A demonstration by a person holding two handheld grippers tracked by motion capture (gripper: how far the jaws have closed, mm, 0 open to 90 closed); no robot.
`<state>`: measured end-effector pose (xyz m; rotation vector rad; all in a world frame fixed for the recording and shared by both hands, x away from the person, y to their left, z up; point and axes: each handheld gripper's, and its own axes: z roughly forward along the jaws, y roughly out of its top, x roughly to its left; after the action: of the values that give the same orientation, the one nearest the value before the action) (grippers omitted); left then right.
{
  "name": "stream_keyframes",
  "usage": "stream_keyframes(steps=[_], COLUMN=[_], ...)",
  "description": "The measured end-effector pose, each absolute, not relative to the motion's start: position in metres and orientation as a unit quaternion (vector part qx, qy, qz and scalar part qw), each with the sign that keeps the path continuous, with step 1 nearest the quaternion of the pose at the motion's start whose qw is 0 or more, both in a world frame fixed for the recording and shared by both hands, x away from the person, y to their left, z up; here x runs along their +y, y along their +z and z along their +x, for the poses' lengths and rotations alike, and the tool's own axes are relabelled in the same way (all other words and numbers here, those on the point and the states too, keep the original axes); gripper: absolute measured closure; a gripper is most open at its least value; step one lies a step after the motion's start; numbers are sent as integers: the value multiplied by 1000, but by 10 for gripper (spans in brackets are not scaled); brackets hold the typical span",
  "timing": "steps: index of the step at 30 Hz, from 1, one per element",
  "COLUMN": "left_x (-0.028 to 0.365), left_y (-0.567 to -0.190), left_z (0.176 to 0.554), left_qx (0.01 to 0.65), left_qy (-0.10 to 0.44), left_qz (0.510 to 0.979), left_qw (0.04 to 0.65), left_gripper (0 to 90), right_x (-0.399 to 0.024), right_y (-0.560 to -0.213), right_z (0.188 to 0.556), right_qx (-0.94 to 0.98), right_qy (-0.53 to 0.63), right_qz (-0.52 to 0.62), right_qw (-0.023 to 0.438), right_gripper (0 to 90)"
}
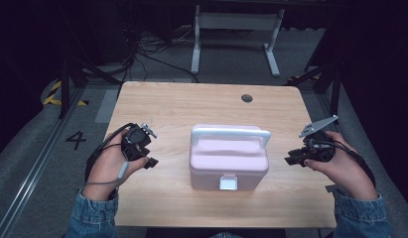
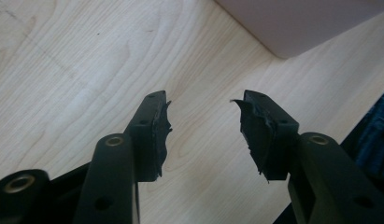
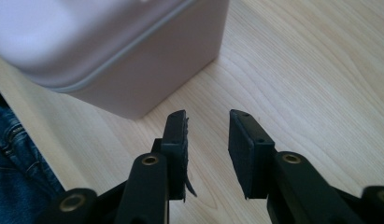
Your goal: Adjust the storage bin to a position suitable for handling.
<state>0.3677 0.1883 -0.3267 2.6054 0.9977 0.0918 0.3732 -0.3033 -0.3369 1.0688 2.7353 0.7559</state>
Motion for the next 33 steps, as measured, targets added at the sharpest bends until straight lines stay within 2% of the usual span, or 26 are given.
stream_keyframes(steps=[4,9,18,33], left_x=[189,186,174,129], left_y=[-323,-320,-304,-299], left_z=[369,370,373,386], left_qx=[348,337,290,245], left_qy=[43,28,28,58], left_qz=[918,919,923,921], left_qw=[185,201,252,296], left_gripper=[542,567,557,458], right_x=[-304,-306,-316,-323], right_y=[-339,-339,-341,-342], right_z=[374,372,363,355], right_qx=[898,896,888,881], right_qy=[251,251,259,263], right_qz=[357,363,377,389], right_qw=[51,55,51,60], right_gripper=[695,696,683,651])
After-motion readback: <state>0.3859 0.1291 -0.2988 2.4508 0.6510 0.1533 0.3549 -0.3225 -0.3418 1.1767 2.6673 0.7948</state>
